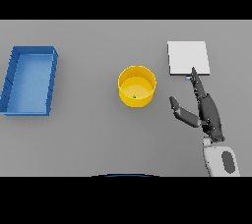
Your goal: Pick up the red beaker and tilt it to pour out 1 green nut into yellow bowl. Pick up the yellow bowl and place it on the metallic measuring scale.
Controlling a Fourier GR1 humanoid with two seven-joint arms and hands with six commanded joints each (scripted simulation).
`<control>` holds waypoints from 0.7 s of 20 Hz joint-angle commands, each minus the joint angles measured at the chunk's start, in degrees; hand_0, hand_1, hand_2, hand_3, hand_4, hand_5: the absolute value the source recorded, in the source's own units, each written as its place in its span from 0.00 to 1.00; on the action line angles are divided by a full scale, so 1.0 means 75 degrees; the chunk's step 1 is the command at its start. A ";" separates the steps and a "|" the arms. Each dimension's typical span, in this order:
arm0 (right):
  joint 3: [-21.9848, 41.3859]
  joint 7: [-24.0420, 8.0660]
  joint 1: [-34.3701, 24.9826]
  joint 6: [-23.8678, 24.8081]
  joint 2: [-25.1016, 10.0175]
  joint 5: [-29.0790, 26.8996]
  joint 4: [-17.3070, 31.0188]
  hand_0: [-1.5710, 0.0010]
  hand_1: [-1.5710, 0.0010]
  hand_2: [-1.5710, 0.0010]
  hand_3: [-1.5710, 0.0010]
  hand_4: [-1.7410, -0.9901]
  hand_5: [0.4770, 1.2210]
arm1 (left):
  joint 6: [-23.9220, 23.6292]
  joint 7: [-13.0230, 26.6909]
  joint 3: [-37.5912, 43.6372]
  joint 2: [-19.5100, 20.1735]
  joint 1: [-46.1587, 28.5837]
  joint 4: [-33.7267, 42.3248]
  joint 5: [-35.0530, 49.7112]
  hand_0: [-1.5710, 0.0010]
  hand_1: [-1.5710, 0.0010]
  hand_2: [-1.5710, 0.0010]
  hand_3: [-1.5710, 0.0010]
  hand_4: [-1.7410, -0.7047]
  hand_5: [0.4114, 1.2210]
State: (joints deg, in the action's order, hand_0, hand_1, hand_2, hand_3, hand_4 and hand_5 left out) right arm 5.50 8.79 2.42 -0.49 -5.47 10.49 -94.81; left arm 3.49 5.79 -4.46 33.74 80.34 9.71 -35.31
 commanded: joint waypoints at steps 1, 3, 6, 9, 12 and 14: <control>0.0084 0.0027 0.0094 -0.0018 0.0012 0.0064 -0.0075 1.00 1.00 1.00 1.00 0.81 0.21 | -0.0264 0.0173 0.0228 -0.0004 -0.0289 0.0039 0.0287 0.00 0.00 0.00 0.00 0.00 1.00; 0.0118 0.0040 0.0102 -0.0027 0.0076 0.0054 -0.0030 1.00 1.00 1.00 1.00 0.80 0.23 | -0.0571 0.0689 0.0629 -0.0013 -0.0756 0.0201 0.0813 0.00 0.00 0.00 0.00 0.00 1.00; 0.0050 -0.0082 0.0036 -0.0074 0.0029 -0.0049 0.0000 1.00 1.00 1.00 1.00 0.82 0.25 | -0.0871 0.0898 0.0962 -0.0083 -0.1765 0.0759 0.1407 0.00 0.00 0.00 0.00 0.00 1.00; 0.0071 0.0027 0.0032 -0.0033 0.0017 0.0016 -0.0019 1.00 1.00 1.00 1.00 0.79 0.27 | -0.1118 0.1012 0.1033 -0.0364 -0.3147 0.1996 0.1945 0.00 0.00 0.00 0.00 0.00 1.00; 0.0073 0.0065 0.0060 -0.0034 -0.0050 0.0076 -0.0013 1.00 1.00 1.00 1.00 0.75 0.27 | -0.1196 0.1517 0.1037 -0.0511 -0.4550 0.3578 0.2363 0.00 0.00 0.00 0.00 0.00 0.96; 0.0065 0.0021 0.0038 -0.0047 -0.0042 0.0044 -0.0007 1.00 1.00 1.00 1.00 0.76 0.27 | -0.1253 0.1877 0.0984 -0.0595 -0.5256 0.4659 0.2565 0.00 0.00 0.00 0.00 0.00 0.85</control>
State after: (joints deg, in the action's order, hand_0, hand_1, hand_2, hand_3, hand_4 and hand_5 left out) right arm 5.99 8.97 2.70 -0.84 -5.79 10.82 -94.87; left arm -5.83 19.69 2.91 29.26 40.84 44.62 -16.04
